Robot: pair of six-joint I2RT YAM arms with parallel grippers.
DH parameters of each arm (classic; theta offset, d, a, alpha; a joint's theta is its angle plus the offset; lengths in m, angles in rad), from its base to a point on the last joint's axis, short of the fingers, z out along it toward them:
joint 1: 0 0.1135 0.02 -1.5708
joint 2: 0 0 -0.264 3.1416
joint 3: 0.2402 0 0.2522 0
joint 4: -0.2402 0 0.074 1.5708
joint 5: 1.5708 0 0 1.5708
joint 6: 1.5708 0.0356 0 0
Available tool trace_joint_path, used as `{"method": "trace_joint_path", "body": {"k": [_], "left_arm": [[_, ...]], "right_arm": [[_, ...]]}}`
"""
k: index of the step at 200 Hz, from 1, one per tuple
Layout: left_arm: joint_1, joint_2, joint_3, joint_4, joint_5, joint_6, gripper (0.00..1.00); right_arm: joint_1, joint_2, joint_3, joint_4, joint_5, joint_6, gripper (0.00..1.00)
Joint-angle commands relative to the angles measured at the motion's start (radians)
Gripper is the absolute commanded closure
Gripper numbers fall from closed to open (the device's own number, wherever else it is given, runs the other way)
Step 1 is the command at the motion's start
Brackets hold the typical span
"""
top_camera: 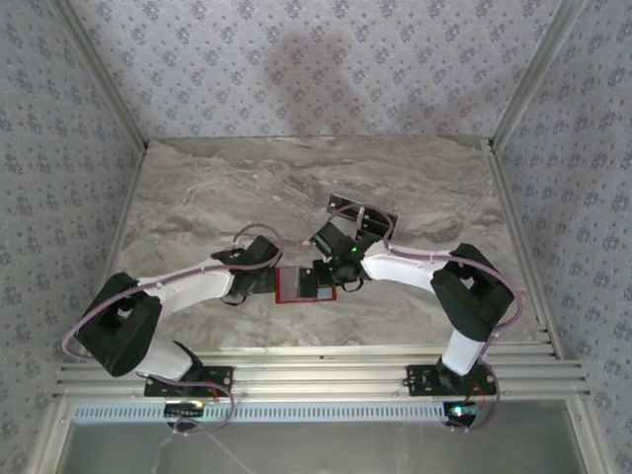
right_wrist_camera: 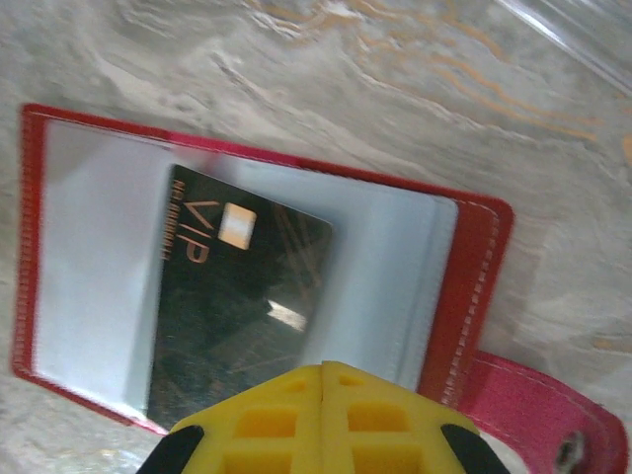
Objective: Put the credit cards into the card holder
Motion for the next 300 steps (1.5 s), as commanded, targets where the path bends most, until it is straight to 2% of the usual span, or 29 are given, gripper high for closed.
{"method": "trace_joint_path", "body": {"k": [1,187,300], "left_arm": [[0.004,0.024,0.011,0.006,0.008,0.014,0.0],[0.001,0.071,0.011,0.04,0.023,0.015,0.0],[-0.011,0.079,0.033,0.018,0.018,0.005,0.0]], "right_arm": [[0.001,0.015,0.02,-0.047,0.042,-0.026,0.99],[0.006,0.145,0.12,-0.007,-0.037,-0.034,1.0],[0.055,0.132,0.13,-0.003,-0.074,-0.048,0.99]]}}
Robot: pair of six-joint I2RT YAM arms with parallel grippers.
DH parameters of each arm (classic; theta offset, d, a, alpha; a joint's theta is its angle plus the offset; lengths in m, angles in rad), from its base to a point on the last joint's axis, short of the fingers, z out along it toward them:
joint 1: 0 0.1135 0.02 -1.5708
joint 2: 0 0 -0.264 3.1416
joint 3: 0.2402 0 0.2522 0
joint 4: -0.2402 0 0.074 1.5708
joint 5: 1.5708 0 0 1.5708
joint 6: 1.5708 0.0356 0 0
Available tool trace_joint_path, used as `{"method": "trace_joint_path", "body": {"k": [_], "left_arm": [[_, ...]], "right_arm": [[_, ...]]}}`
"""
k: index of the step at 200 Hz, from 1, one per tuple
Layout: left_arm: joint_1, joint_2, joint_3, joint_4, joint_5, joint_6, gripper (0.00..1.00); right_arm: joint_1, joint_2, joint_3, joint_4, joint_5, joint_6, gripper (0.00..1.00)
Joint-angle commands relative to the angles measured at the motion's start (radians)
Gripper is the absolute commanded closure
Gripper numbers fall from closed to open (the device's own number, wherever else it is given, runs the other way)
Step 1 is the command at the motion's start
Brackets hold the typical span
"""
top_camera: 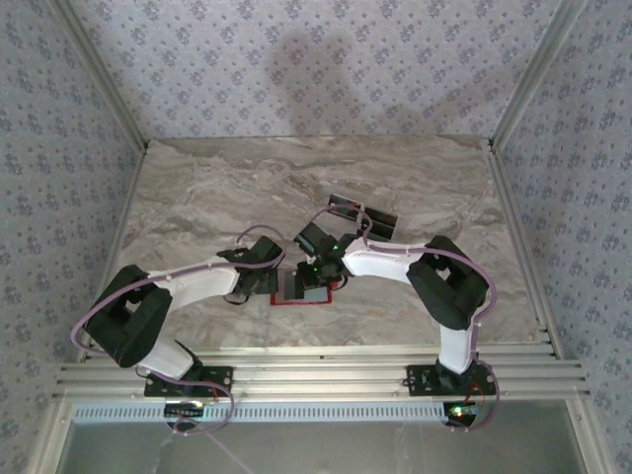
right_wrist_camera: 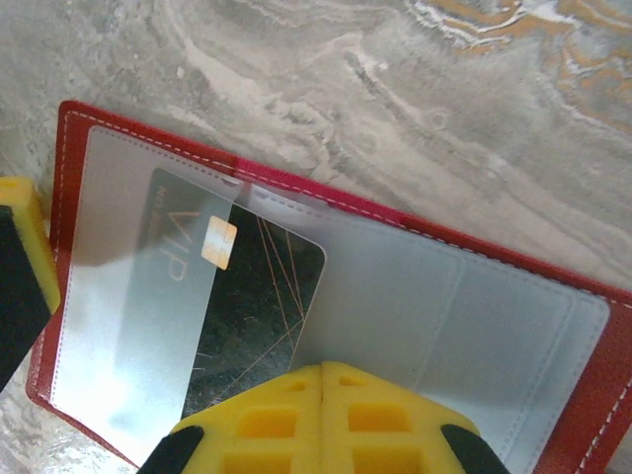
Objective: Put the credit cards into the card holder
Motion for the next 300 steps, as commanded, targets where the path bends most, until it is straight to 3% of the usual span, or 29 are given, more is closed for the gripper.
{"method": "trace_joint_path", "body": {"k": [1,64,153,230,300], "left_arm": [[-0.009,0.022,0.022,-0.004,0.008,0.004,0.0],[-0.009,0.008,0.024,-0.03,-0.005,0.006,0.0],[-0.012,-0.005,0.012,-0.029,-0.008,0.0,0.0],[-0.016,0.021,0.008,-0.005,0.0,0.003,0.0],[-0.016,0.027,0.006,0.004,0.007,0.002,0.0]], "right_arm": [[0.009,-0.011,0.002,-0.004,-0.015,-0.02,0.99],[-0.056,-0.108,-0.151,0.04,0.004,-0.01,0.98],[-0.083,-0.18,-0.141,0.017,-0.013,-0.047,0.98],[-0.032,-0.08,-0.057,0.022,-0.027,-0.034,0.99],[-0.038,-0.058,-0.087,0.037,-0.018,-0.027,1.0]]}}
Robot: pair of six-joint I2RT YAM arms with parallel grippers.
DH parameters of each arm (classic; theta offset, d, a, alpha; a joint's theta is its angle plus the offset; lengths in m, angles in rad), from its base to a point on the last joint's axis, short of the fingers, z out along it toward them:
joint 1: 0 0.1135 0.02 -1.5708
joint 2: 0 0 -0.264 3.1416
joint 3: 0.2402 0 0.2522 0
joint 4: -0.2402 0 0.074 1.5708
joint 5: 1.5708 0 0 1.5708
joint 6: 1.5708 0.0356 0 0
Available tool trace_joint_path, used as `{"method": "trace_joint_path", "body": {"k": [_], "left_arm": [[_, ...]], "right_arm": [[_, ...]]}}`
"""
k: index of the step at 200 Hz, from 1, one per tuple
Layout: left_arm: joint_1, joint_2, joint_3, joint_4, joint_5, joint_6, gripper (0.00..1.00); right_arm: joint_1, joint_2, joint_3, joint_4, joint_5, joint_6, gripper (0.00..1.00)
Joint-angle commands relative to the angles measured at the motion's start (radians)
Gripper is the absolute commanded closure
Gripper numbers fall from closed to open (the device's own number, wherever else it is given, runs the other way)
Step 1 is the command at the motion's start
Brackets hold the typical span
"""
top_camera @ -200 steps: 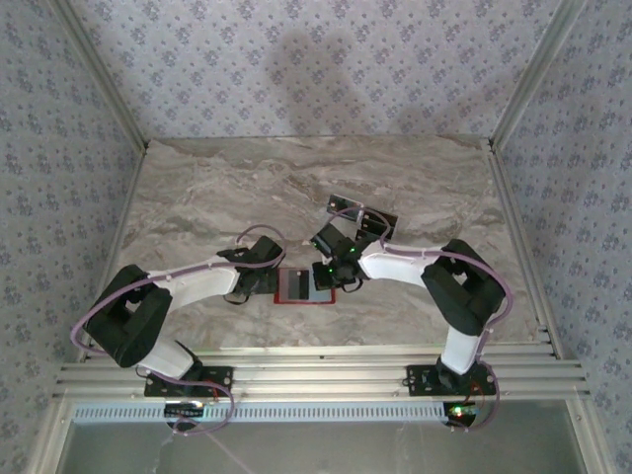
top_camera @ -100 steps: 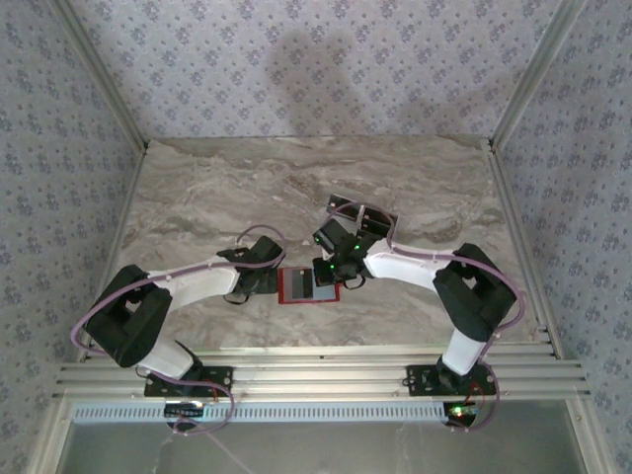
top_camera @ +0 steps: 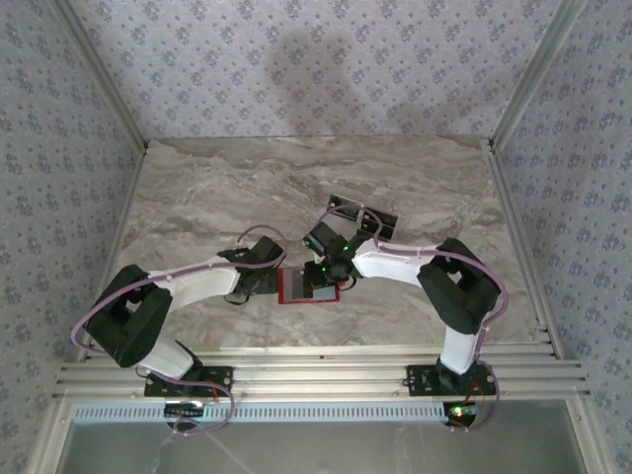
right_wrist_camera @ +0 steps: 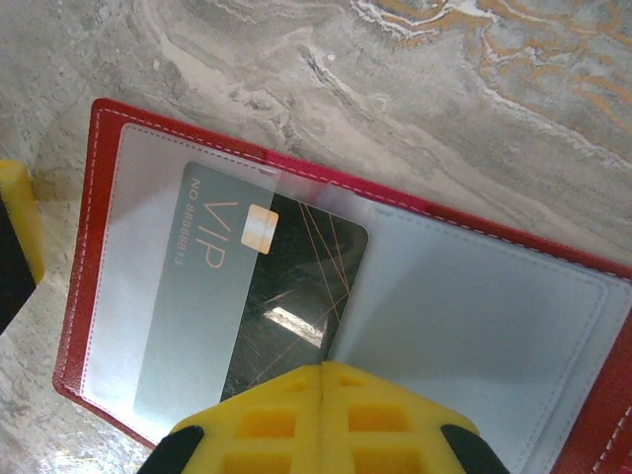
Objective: Put the credit cards into the card holder
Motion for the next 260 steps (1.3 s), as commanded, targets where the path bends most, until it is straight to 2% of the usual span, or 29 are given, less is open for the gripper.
{"method": "trace_joint_path", "body": {"k": [1,82,200,260], "left_arm": [[-0.01,0.026,0.003,0.009,0.017,0.003,0.0],[-0.019,0.057,0.005,0.023,0.02,-0.002,0.0],[-0.042,0.089,0.013,0.034,0.022,-0.01,0.0],[-0.044,0.085,0.014,0.027,0.014,-0.01,0.0]], "right_arm": [[-0.004,0.008,-0.009,-0.001,-0.004,0.0,1.0],[0.003,0.041,-0.005,0.032,-0.044,0.013,1.0],[0.041,0.099,0.095,0.032,-0.087,0.017,1.0],[0.023,0.013,0.041,0.055,-0.074,0.027,1.0]]}}
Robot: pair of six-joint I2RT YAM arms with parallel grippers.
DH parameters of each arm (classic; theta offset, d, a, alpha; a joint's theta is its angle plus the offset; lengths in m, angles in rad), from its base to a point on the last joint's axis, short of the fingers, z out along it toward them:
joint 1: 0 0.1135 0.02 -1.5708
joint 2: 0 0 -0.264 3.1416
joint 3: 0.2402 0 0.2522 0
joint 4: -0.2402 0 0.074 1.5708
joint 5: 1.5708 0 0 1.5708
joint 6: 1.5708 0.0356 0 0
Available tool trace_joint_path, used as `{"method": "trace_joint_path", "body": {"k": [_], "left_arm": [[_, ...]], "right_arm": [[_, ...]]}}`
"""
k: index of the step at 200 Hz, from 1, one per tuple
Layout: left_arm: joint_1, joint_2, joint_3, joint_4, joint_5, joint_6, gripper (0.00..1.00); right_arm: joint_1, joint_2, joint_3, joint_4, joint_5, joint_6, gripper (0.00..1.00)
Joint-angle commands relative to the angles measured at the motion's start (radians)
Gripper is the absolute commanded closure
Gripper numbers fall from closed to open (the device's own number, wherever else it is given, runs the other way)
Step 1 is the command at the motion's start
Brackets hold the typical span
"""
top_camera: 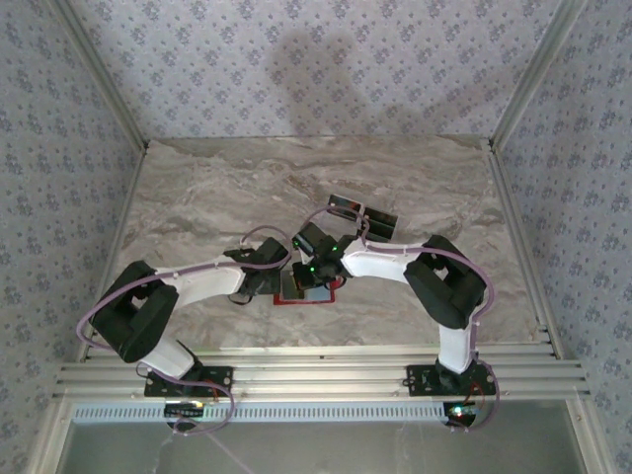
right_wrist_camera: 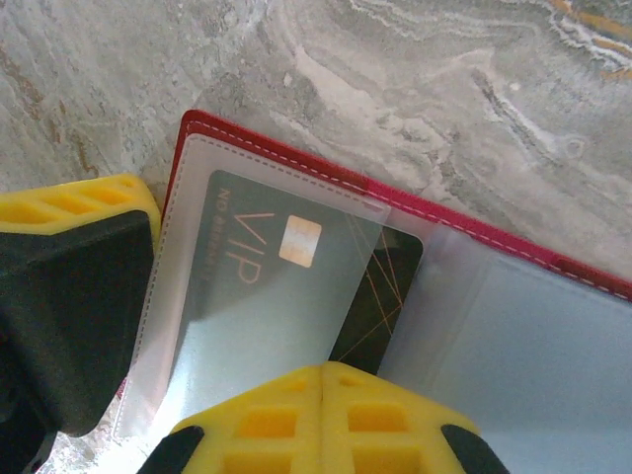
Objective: Put the credit cards into the card holder
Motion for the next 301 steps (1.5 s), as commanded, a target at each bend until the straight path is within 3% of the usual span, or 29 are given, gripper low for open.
{"method": "trace_joint_path", "body": {"k": [1,37,115,200,301], "left_arm": [[-0.012,0.045,-0.006,0.026,0.049,-0.006,0.0],[-0.012,0.041,-0.009,0.018,0.039,-0.006,0.0],[0.017,-0.034,-0.011,-0.054,-0.034,-0.001,0.0],[0.006,-0.043,-0.045,-0.033,-0.001,-0.007,0.0],[0.006,-0.045,-0.074,-0.012,0.005,-0.017,0.0]], "right_arm": [[-0.011,-0.064,-0.032,0.013,0.0,0.019,1.0],[-0.024,-0.119,-0.096,0.025,0.009,0.028,0.99],[-0.04,-0.076,-0.166,0.057,0.017,0.041,1.0],[-0.016,-0.117,-0.112,0.016,0.016,0.025,1.0],[0.003,-0.055,-0.092,0.027,0.002,0.032,1.0]]}}
